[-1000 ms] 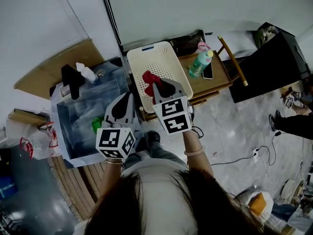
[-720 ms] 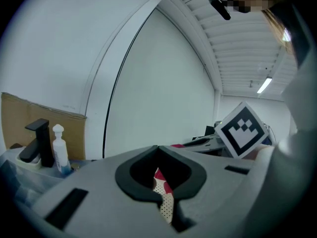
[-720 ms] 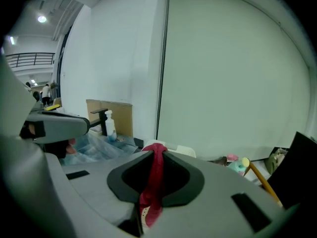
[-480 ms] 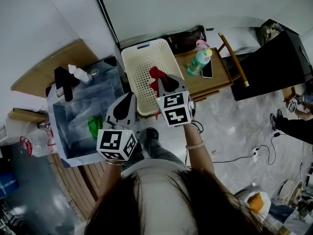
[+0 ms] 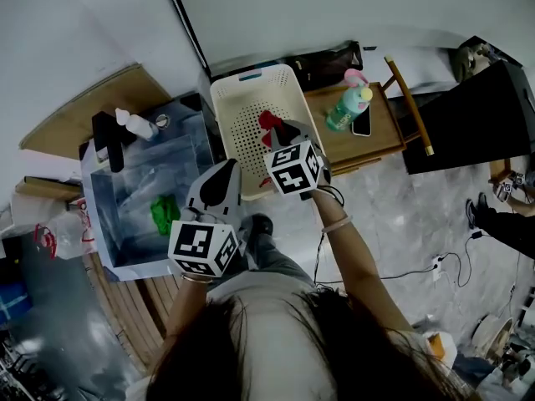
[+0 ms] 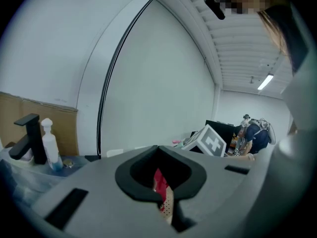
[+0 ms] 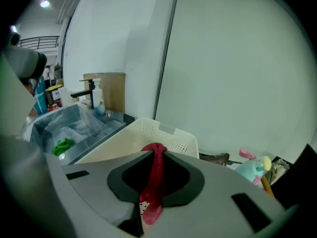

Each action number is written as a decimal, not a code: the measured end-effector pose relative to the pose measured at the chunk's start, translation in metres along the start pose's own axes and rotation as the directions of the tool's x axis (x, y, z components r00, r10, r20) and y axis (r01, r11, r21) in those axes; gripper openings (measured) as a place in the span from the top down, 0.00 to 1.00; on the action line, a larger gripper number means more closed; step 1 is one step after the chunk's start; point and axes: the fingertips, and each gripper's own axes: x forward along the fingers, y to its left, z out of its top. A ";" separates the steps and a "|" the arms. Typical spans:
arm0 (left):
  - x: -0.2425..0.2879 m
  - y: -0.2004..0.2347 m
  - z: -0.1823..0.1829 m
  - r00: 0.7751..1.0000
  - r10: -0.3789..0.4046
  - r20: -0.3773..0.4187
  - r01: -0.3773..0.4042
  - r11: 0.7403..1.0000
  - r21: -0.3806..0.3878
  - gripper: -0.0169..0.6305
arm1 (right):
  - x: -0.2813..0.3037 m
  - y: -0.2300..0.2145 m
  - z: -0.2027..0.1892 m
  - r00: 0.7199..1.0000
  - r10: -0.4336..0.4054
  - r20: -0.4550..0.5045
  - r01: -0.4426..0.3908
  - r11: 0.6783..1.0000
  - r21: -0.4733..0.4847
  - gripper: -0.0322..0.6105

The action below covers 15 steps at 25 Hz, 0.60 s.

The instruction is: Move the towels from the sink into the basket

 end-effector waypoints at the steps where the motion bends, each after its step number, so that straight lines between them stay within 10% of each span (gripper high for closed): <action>1: 0.001 0.001 0.000 1.000 0.002 -0.003 -0.002 1.000 -0.001 0.96 | 0.007 0.000 -0.003 1.000 0.003 -0.014 -0.003 1.000 -0.014 0.86; 15: 0.010 0.006 -0.003 1.000 0.004 -0.026 -0.004 1.000 -0.011 0.96 | 0.089 0.003 -0.046 0.975 0.065 -0.210 -0.083 0.993 -0.082 0.86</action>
